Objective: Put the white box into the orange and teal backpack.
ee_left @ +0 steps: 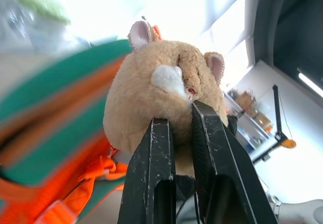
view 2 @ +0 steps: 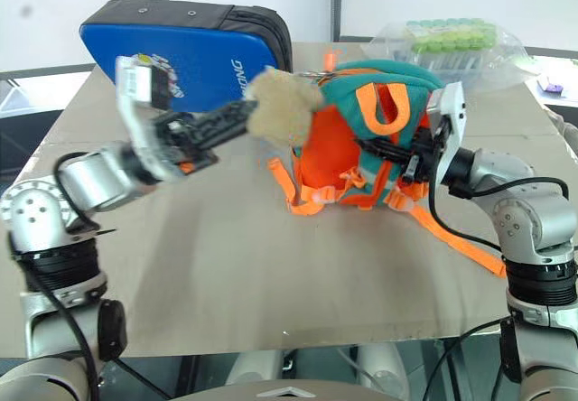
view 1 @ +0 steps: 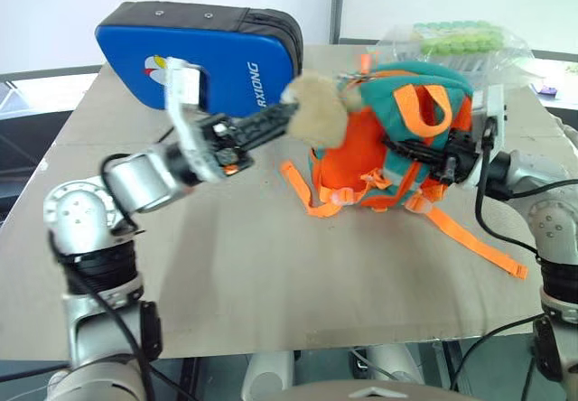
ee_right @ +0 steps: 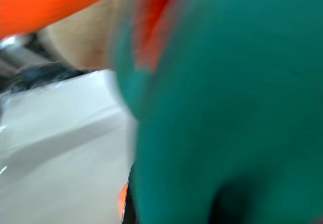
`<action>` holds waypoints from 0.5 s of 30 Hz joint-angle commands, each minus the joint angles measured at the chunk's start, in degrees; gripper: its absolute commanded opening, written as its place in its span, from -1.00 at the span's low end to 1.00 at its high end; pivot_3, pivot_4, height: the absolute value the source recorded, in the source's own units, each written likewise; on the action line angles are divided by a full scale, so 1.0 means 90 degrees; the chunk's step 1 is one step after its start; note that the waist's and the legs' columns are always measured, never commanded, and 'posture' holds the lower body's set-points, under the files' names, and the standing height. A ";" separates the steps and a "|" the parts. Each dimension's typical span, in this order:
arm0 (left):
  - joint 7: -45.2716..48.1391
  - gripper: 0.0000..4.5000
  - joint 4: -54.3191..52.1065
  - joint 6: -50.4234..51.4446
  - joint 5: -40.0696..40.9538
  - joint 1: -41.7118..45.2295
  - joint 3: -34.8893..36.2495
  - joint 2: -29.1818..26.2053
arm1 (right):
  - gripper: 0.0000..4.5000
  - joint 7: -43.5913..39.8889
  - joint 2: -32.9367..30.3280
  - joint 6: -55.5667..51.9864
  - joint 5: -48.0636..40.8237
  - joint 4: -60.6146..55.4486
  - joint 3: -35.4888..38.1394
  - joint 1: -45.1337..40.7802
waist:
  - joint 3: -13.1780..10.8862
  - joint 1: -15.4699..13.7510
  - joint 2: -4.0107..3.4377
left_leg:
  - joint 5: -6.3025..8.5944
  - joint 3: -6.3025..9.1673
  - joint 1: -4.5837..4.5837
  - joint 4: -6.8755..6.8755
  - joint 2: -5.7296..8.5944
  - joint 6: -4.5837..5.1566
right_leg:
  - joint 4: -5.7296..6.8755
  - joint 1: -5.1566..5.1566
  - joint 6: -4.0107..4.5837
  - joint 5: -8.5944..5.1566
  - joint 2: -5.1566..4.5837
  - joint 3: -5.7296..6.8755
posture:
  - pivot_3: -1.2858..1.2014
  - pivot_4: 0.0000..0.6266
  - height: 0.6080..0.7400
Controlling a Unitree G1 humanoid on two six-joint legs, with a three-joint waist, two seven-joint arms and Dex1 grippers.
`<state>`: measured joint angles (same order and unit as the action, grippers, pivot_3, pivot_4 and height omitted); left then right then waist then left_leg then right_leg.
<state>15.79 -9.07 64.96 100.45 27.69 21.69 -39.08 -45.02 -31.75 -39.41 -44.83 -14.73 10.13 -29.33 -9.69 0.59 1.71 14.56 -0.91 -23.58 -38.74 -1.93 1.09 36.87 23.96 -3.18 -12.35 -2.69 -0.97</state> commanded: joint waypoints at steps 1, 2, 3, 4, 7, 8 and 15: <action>0.0414 -0.98 0.0179 -0.0405 -0.1063 -0.1018 0.0366 -0.0172 | -1.00 0.1124 0.0237 -0.0032 -0.0398 -0.0067 0.0941 -0.0199 | 0.0002 0.0012 -0.0004 | 0.0000 -0.0011 0.0008 0.0012 0.0002 0.0000 | -0.0003 0.0000 -0.0001 0.0000 -0.0001 -0.0010 | 0.03 -0.52 1.00; 0.0501 -0.98 0.0222 -0.0547 -0.1453 -0.1364 0.0252 -0.0132 | -1.00 0.1361 0.0325 -0.0105 -0.0539 -0.0076 0.1061 -0.0242 | 0.0001 0.0007 -0.0001 | 0.0000 -0.0018 0.0014 0.0021 0.0004 0.0000 | -0.0005 0.0000 -0.0001 0.0000 -0.0002 -0.0013 | 0.03 -0.52 1.00; 0.0488 -0.98 0.0319 -0.0640 -0.1761 -0.1646 0.0157 -0.0064 | -1.00 0.1572 0.0390 -0.0172 -0.0682 -0.0104 0.1163 -0.0275 | 0.0002 0.0004 0.0001 | 0.0000 -0.0015 0.0010 0.0024 0.0003 0.0000 | -0.0007 0.0003 -0.0001 0.0000 -0.0002 -0.0010 | 0.03 -0.52 1.00; 0.0509 -0.98 0.0367 -0.0695 -0.1978 -0.1831 0.0101 -0.0019 | -1.00 0.1777 0.0438 -0.0214 -0.0787 -0.0124 0.1248 -0.0311 | 0.0002 -0.0006 0.0000 | 0.0000 -0.0013 0.0009 0.0025 0.0000 0.0000 | -0.0009 0.0003 0.0000 0.0000 -0.0001 -0.0007 | 0.03 -0.52 1.00; 0.0335 -0.98 0.0674 -0.0696 -0.2709 -0.2197 -0.0232 0.0033 | -1.00 0.2170 0.0477 -0.0276 -0.0982 -0.0220 0.1355 -0.0336 | 0.0002 -0.0040 0.0000 | 0.0000 -0.0010 0.0009 0.0027 0.0000 0.0000 | -0.0008 0.0003 0.0000 0.0000 -0.0002 -0.0003 | 0.03 -0.52 1.00; 0.0168 -0.98 0.0819 -0.0874 -0.3201 -0.2259 -0.0493 0.0154 | -1.00 0.2385 0.0511 -0.0284 -0.1049 -0.0253 0.1398 -0.0369 | 0.0003 -0.0039 -0.0001 | 0.0000 -0.0010 0.0011 0.0028 0.0000 0.0000 | -0.0007 0.0003 0.0001 0.0000 -0.0001 -0.0004 | 0.03 -0.52 1.00; 0.0415 -0.98 0.0824 -0.2073 -0.4882 -0.1388 -0.1319 0.0829 | -1.00 0.3808 0.0889 -0.0624 -0.2512 -0.1426 0.1339 -0.0158 | 0.0006 -0.0047 -0.0002 | 0.0000 -0.0012 0.0016 0.0028 0.0000 0.0002 | -0.0007 -0.0001 0.0001 0.0000 0.0000 -0.0009 | 0.03 -0.52 1.00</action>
<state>19.91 -2.81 49.08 61.98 15.41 9.65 -30.72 -13.14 -23.67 -46.73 -63.12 -22.45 17.83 -29.87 -9.64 0.16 1.69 14.56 -1.01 -23.44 -38.48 -1.94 1.10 36.82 23.96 -3.18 -12.34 -2.67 -1.06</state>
